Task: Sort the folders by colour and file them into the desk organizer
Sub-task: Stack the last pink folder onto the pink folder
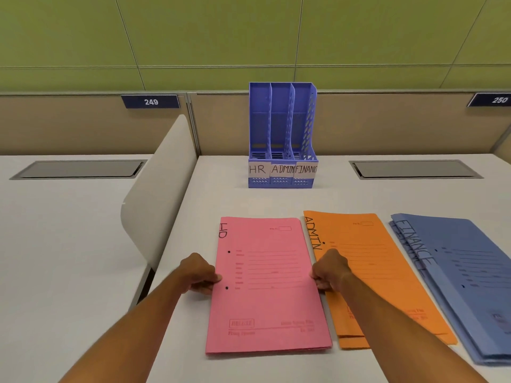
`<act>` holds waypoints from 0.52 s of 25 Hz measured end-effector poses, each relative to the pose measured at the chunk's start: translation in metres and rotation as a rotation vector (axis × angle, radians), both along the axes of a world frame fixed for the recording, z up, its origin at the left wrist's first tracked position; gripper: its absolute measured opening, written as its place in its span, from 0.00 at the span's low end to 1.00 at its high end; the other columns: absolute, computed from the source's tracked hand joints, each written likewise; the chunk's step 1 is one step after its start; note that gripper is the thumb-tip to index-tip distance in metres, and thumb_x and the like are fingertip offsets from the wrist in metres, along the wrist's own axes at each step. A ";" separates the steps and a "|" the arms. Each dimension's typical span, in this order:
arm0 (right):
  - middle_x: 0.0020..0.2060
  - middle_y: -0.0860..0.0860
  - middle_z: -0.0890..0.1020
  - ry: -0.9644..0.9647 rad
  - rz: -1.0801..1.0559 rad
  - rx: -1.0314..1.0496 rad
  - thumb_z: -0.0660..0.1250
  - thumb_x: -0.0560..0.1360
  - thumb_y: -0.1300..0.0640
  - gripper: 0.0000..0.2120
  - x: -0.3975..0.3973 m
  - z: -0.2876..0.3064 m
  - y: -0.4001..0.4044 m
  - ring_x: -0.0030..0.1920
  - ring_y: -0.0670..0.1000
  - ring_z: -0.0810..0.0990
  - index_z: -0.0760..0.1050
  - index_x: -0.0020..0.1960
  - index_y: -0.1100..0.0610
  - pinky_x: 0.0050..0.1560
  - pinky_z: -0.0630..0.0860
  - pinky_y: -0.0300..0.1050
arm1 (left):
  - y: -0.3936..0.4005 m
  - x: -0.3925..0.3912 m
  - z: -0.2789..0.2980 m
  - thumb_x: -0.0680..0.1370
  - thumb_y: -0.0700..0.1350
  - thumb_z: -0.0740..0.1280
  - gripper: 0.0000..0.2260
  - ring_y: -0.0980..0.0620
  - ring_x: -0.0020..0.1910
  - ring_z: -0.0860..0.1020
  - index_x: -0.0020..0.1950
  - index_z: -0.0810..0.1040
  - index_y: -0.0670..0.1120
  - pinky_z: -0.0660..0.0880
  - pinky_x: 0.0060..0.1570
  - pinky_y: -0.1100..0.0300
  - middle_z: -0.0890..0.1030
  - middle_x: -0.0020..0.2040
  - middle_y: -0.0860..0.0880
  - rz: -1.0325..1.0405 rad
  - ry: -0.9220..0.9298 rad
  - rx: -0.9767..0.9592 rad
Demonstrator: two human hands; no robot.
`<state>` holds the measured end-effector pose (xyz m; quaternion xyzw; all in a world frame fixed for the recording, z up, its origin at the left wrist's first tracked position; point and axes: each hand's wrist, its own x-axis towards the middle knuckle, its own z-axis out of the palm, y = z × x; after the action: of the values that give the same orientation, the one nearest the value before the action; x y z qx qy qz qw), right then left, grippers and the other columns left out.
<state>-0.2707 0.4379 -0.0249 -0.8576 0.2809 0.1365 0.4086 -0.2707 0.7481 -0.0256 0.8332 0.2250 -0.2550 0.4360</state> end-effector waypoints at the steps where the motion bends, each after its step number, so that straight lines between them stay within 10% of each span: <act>1: 0.36 0.62 0.82 -0.001 0.012 -0.023 0.67 0.65 0.73 0.09 -0.001 0.001 0.002 0.30 0.58 0.81 0.77 0.45 0.69 0.33 0.82 0.51 | 0.000 0.000 0.000 0.69 0.38 0.76 0.07 0.43 0.37 0.84 0.39 0.79 0.37 0.83 0.39 0.51 0.85 0.38 0.38 -0.019 -0.025 0.032; 9: 0.46 0.56 0.81 -0.121 0.195 -0.216 0.67 0.70 0.55 0.09 -0.006 0.009 0.017 0.46 0.58 0.80 0.77 0.47 0.60 0.41 0.76 0.44 | -0.009 0.001 -0.005 0.70 0.58 0.71 0.31 0.45 0.59 0.75 0.68 0.69 0.44 0.74 0.54 0.51 0.75 0.61 0.44 -0.276 -0.416 0.453; 13: 0.64 0.57 0.75 -0.268 0.422 -0.327 0.65 0.76 0.46 0.25 -0.009 0.003 0.022 0.65 0.57 0.73 0.70 0.68 0.59 0.62 0.72 0.49 | -0.021 -0.001 -0.017 0.70 0.65 0.66 0.41 0.42 0.70 0.64 0.76 0.56 0.47 0.68 0.64 0.45 0.63 0.72 0.41 -0.371 -0.507 0.582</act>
<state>-0.2801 0.4596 -0.0224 -0.9619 0.0580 0.0568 0.2609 -0.2717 0.7271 -0.0427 0.9842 0.0196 -0.0423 0.1710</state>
